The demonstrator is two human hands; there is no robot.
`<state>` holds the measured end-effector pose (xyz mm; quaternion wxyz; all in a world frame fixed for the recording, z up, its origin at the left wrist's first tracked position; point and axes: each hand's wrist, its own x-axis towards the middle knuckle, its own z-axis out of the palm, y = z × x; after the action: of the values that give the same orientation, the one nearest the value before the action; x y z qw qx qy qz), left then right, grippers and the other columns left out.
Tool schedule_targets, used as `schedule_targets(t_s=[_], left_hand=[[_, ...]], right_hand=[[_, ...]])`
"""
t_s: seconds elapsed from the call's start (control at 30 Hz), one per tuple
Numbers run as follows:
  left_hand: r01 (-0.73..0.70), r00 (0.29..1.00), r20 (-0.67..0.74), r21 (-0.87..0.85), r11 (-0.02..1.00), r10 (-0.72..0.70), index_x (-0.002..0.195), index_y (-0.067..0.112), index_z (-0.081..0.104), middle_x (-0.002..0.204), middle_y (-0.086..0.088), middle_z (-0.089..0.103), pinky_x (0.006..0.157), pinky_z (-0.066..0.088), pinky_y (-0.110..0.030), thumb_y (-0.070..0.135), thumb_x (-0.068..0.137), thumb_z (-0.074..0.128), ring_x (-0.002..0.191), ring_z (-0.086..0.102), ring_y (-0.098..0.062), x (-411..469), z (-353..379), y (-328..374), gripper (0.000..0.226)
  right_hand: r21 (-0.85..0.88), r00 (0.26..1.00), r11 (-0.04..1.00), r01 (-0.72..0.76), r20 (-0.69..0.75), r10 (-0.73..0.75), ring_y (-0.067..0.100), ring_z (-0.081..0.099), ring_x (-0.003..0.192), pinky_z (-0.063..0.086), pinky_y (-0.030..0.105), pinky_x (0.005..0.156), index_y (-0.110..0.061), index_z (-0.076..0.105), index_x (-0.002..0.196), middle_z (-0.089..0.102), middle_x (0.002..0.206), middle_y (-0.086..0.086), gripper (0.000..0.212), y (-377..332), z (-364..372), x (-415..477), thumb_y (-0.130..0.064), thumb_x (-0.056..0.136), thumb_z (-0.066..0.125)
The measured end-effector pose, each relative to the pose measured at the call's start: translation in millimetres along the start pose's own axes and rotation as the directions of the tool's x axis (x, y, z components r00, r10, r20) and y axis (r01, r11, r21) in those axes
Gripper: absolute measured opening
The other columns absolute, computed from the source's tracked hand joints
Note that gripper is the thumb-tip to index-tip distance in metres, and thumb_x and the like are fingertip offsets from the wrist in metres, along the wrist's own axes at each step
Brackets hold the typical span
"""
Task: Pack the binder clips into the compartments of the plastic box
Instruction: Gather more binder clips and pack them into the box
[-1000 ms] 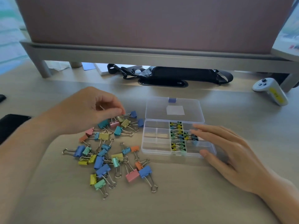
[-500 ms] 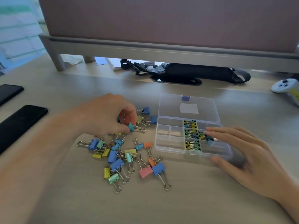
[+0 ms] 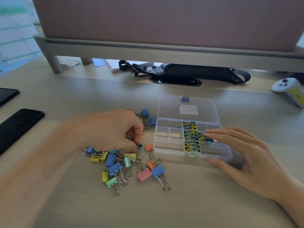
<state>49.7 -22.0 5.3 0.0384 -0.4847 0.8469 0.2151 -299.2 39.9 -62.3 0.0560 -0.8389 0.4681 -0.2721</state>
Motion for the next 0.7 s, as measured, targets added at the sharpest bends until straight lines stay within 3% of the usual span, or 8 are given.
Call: schedule_targets(t_s=[0.13, 0.2, 0.3, 0.5, 0.7], left_hand=[[-0.038, 0.994, -0.108, -0.061, 0.997, 0.031, 0.083, 0.035, 0.066, 0.082, 0.024, 0.068, 0.07, 0.044, -0.009, 0.035, 0.084, 0.08, 0.081, 0.063, 0.004, -3.7, -7.9, 0.7, 0.014], [-0.094, 0.963, -0.265, -0.158, 0.983, 0.049, 0.092, 0.036, 0.068, 0.077, 0.028, 0.072, 0.07, 0.044, -0.006, 0.031, 0.082, 0.083, 0.076, 0.066, 0.004, -2.1, -11.7, 8.2, 0.019], [-0.223, 0.89, -0.449, -0.287, 0.932, 0.075, 0.095, 0.033, 0.076, 0.077, 0.021, 0.076, 0.071, 0.05, -0.009, 0.023, 0.082, 0.084, 0.074, 0.07, 0.004, 13.4, -4.4, 33.3, 0.018], [-0.229, 0.902, -0.406, -0.154, 0.961, 0.149, 0.1, 0.026, 0.08, 0.084, 0.018, 0.072, 0.073, 0.05, -0.006, 0.023, 0.09, 0.078, 0.077, 0.066, 0.006, 48.0, 21.6, 63.4, 0.011], [-0.195, 0.913, -0.376, -0.065, 0.979, 0.157, 0.098, 0.03, 0.079, 0.082, 0.021, 0.068, 0.068, 0.048, -0.007, 0.025, 0.092, 0.075, 0.077, 0.064, 0.006, 48.9, 17.8, 53.8, 0.009]], right_hand=[[-0.001, 1.0, 1.0, -0.005, -0.002, 0.005, 0.005, 0.059, 0.128, 0.047, 0.031, 0.108, -0.026, 0.068, 0.134, 0.064, 0.137, -0.02, 0.053, 0.5, 0.6, 0.3, -0.055, 0.09, 0.067], [-0.004, 1.0, 1.0, -0.005, 0.001, 0.005, 0.004, 0.058, 0.129, 0.046, 0.029, 0.109, -0.026, 0.068, 0.135, 0.063, 0.138, -0.02, 0.053, 0.5, 0.4, 0.3, -0.055, 0.091, 0.066], [-0.002, 1.0, 1.0, -0.006, 0.004, 0.006, 0.003, 0.057, 0.13, 0.044, 0.026, 0.111, -0.027, 0.067, 0.136, 0.061, 0.14, -0.021, 0.053, 0.4, -0.3, -0.5, -0.056, 0.091, 0.066], [0.0, 1.0, 1.0, -0.009, -0.001, 0.009, 0.0, 0.055, 0.131, 0.042, 0.022, 0.112, -0.03, 0.065, 0.137, 0.059, 0.143, -0.022, 0.053, 0.4, -1.7, -1.2, -0.057, 0.091, 0.066], [0.025, 1.0, 1.0, -0.001, -0.011, 0.001, 0.006, 0.059, 0.129, 0.048, 0.031, 0.108, -0.025, 0.067, 0.136, 0.061, 0.142, -0.019, 0.052, 2.4, -0.5, -1.4, -0.054, 0.091, 0.067]])
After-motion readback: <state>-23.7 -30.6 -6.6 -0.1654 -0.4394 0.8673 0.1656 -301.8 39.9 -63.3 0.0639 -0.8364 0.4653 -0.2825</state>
